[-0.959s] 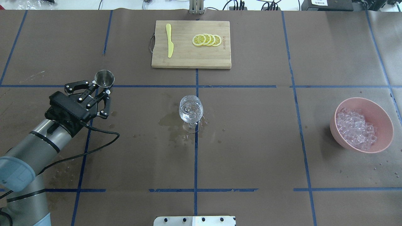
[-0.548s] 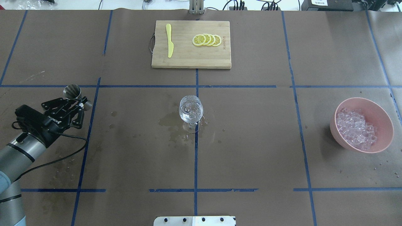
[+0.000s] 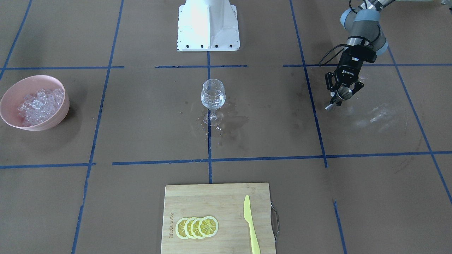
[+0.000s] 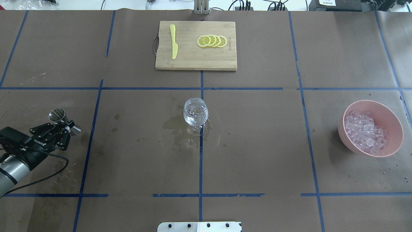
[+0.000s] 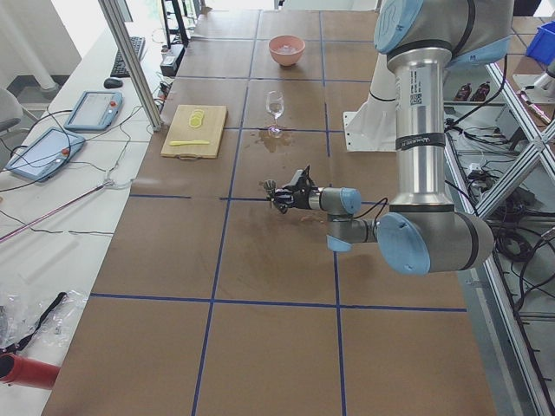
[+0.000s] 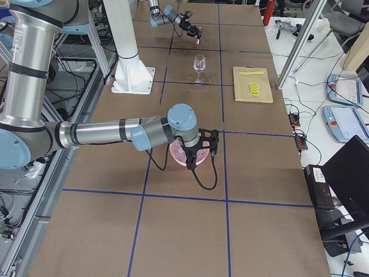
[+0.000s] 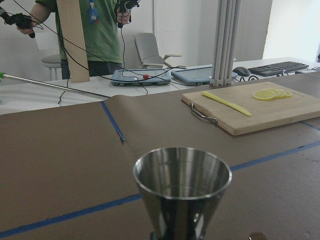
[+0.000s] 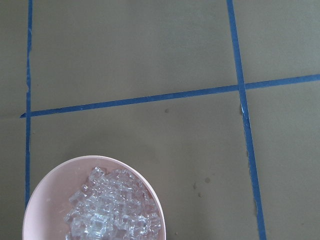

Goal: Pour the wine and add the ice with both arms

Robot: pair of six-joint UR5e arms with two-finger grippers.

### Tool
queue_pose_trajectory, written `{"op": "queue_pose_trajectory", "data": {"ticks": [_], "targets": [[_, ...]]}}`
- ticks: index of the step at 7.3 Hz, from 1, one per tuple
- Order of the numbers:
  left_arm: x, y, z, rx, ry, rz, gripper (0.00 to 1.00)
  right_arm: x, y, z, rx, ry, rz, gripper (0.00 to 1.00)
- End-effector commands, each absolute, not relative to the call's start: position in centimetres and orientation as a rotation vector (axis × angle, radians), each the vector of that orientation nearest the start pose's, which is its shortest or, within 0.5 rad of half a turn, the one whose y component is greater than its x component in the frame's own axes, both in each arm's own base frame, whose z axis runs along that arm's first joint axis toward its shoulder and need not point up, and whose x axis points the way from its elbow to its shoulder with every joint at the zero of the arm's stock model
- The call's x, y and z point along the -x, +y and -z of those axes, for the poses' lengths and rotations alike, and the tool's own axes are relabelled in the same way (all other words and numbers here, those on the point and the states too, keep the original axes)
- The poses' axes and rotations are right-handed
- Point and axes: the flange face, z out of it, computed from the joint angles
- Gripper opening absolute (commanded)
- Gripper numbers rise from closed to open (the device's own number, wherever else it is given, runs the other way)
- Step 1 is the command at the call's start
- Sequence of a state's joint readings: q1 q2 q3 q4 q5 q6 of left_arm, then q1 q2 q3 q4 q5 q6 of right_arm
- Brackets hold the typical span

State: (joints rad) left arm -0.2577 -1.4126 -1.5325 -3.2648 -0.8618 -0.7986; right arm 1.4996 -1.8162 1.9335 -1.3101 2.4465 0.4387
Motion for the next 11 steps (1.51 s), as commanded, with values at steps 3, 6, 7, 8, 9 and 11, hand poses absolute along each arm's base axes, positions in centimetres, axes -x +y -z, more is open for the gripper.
{"op": "queue_pose_trajectory", "data": {"ticks": [3, 6, 7, 8, 9, 11], "targets": [[-34.87, -27.22, -57.54, -1.189, 0.922, 0.144, 0.0, -2.77, -40.59, -54.73, -0.132, -0.927, -0.171, 1.0], [-35.19, -26.84, -57.76, -1.182, 0.923, 0.131, 0.0, -2.77, -40.59, -54.75, -0.13, -0.926, -0.171, 1.0], [-35.31, -26.68, -57.83, -1.18, 0.925, 0.127, 0.0, -2.78, -40.53, -54.81, -0.128, -0.926, -0.173, 1.0], [-35.35, -26.62, -57.9, -1.179, 0.923, 0.124, 0.0, -2.78, -40.53, -54.81, -0.129, -0.926, -0.172, 1.0], [-35.42, -26.56, -57.92, -1.177, 0.924, 0.12, 0.0, -2.78, -40.53, -54.81, -0.129, -0.926, -0.172, 1.0], [-35.46, -26.51, -57.85, -1.179, 0.923, 0.116, 0.58, -2.77, -40.59, -54.75, -0.13, -0.926, -0.171, 1.0]]}}
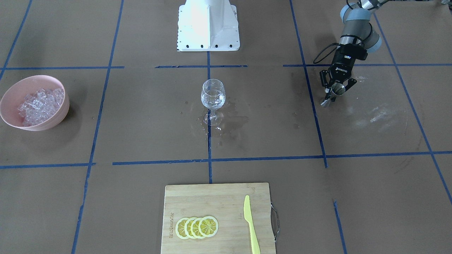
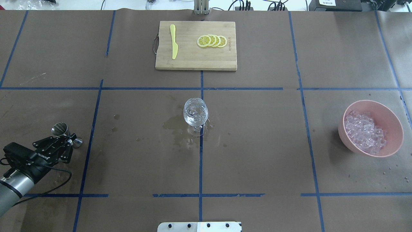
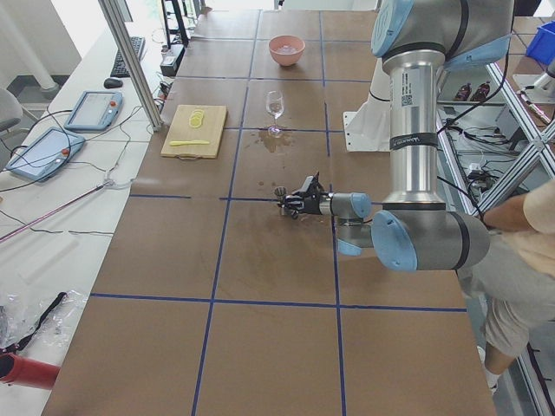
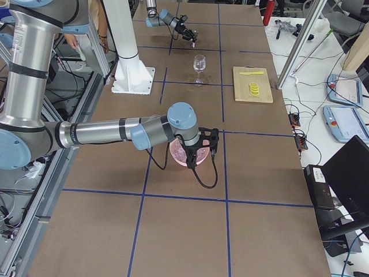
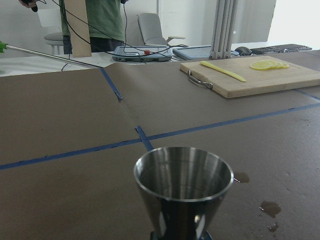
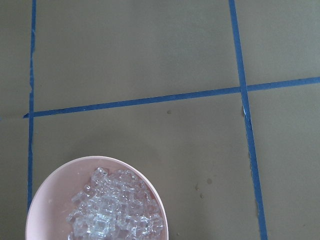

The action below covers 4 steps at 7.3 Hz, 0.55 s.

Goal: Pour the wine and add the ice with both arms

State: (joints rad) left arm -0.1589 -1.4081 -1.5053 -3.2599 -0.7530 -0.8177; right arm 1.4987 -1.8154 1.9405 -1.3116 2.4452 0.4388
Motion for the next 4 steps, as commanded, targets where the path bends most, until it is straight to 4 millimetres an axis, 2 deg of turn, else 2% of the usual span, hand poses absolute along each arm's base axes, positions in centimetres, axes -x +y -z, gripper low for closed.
{"op": "queue_pose_trajectory", "data": {"ticks": [1, 4], "targets": [[-35.34, -26.55, -57.89, -1.18, 0.922, 0.117, 0.99, -2.77, -40.59, -54.75, -0.13, -0.926, -0.171, 1.0], [-35.44, -26.36, -57.88, -1.165, 0.939, 0.094, 1.0, -2.77, -40.59, -54.75, -0.13, -0.926, -0.173, 1.0]]}}
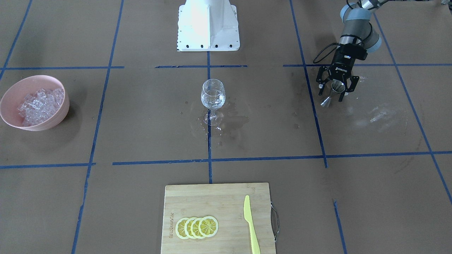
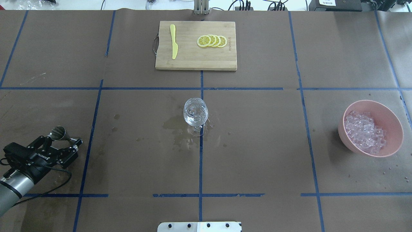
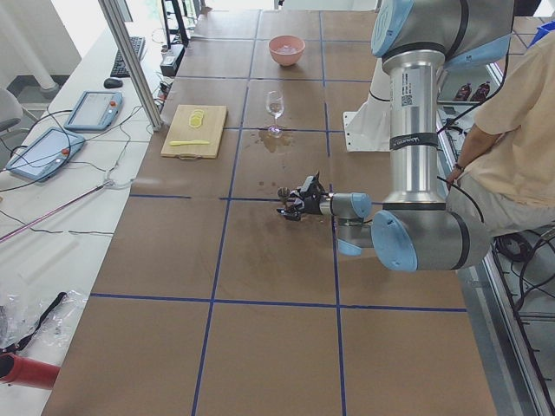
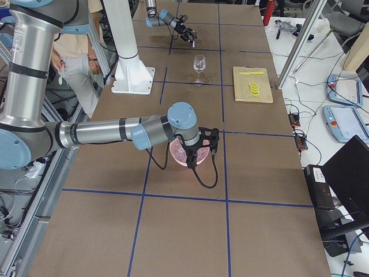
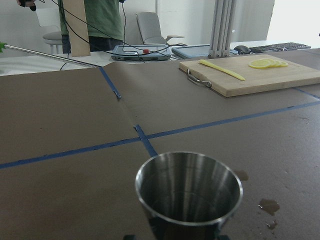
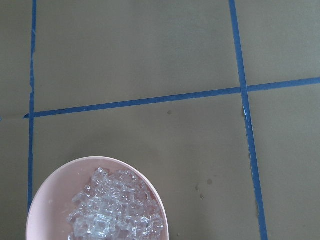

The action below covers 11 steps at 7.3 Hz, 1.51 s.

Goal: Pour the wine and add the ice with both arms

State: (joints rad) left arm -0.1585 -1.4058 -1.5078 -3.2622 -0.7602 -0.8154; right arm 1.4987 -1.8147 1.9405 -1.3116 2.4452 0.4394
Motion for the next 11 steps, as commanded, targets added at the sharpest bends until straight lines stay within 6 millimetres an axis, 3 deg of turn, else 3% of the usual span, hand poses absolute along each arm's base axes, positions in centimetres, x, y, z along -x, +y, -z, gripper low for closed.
{"op": "queue_pose_trajectory", "data": {"ticks": [1, 2, 3, 5, 7, 8, 11], "targets": [[-33.3, -25.4, -58.0, -1.116, 0.967, 0.024, 1.0, -2.8, -40.6, -54.7, -0.13, -0.926, -0.171, 1.0], [-30.0, -24.2, -58.0, -1.058, 0.996, -0.049, 1.0, -2.8, -40.6, -54.8, -0.131, -0.925, -0.172, 1.0], [-28.1, -23.7, -58.4, -1.036, 0.986, -0.077, 1.0, -2.8, -40.6, -54.8, -0.131, -0.923, -0.172, 1.0], [-27.3, -22.4, -59.6, -0.925, 1.022, -0.2, 1.0, -2.8, -40.6, -54.8, -0.134, -0.916, -0.174, 1.0], [-23.6, -21.8, -60.3, -0.865, 1.01, -0.25, 1.0, -3.0, -40.5, -55.3, -0.129, -0.897, -0.183, 1.0], [-22.9, -22.2, -61.0, -0.802, 1.029, -0.282, 1.0, -2.6, -40.3, -55.4, -0.121, -0.903, -0.175, 1.0], [-20.5, -29.4, -60.7, -0.725, 1.014, -0.19, 1.0, -0.7, -40.4, -53.9, -0.123, -0.912, -0.127, 1.0]]}}
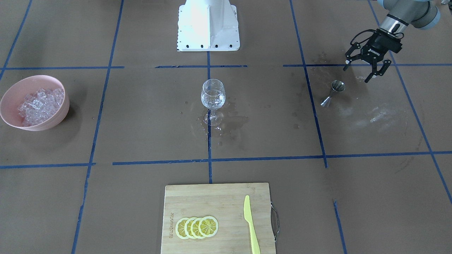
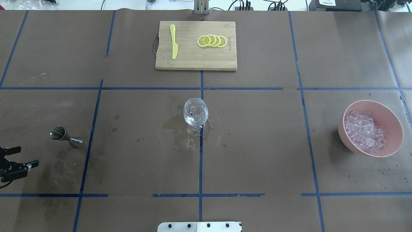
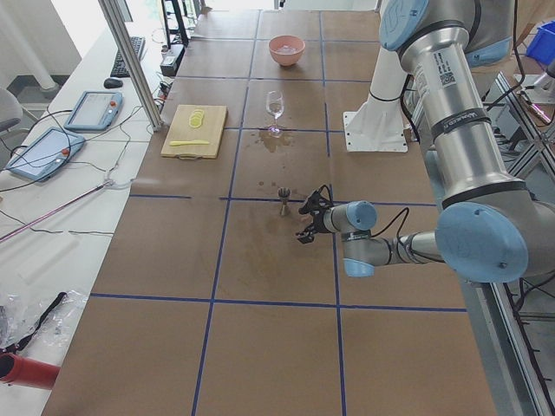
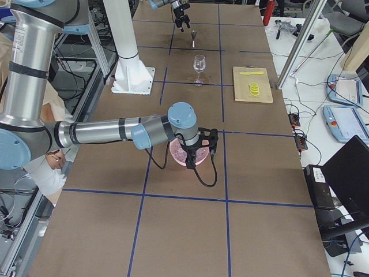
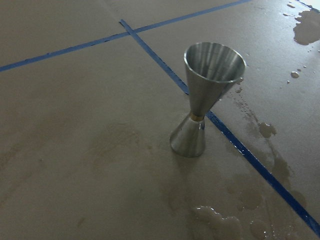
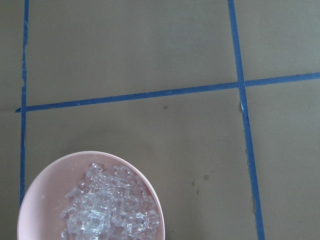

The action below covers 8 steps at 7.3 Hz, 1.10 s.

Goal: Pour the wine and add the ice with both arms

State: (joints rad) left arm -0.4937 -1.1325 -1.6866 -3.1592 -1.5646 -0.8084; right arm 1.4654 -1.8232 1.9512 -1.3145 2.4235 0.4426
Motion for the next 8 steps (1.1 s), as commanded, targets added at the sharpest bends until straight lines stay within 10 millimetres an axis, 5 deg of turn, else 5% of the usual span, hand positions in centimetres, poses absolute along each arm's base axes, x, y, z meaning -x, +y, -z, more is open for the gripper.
{"op": "queue_pose_trajectory", "data": {"ticks": [1, 3, 5, 6, 8], "targets": [[-20.3, -31.0, -61.1, -0.707, 1.018, -0.177, 1.0, 0.0, -40.3, -52.8, -0.116, -0.919, -0.14, 1.0], [-20.2, -36.8, -58.3, -0.702, 1.02, -0.12, 1.0, 1.7, -40.2, -51.8, -0.129, -0.937, -0.113, 1.0], [-19.7, -47.7, -51.7, -0.769, 0.902, -0.215, 1.0, 5.4, -39.7, -51.5, -0.101, -0.943, -0.119, 1.0], [-19.2, -51.5, -49.1, -0.762, 0.843, -0.215, 1.0, 6.3, -39.7, -51.8, -0.095, -0.928, -0.115, 1.0], [-19.9, -52.8, -47.6, -0.765, 0.844, -0.215, 1.0, 9.7, -39.6, -53.3, -0.046, -0.873, -0.115, 1.0]]}}
